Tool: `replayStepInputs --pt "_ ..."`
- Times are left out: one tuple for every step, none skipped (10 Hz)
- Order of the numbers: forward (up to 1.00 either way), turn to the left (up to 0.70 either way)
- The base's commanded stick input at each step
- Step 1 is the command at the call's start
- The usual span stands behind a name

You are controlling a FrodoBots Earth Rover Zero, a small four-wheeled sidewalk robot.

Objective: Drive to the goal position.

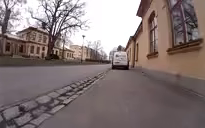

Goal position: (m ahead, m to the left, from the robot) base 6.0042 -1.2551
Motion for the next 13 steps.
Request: replayStepInputs --pt "0.70 0.00" --pt "0.70 0.00" --pt "0.70 0.00" --pt "0.70 0.00" --pt "0.70 0.00" --pt "0.70 0.00" --pt "0.70 0.00" --pt "0.70 0.00" --pt "0.70 0.00" --pt "0.70 0.00" --pt "0.70 0.00" --pt "0.70 0.00" --pt "0.70 0.00"
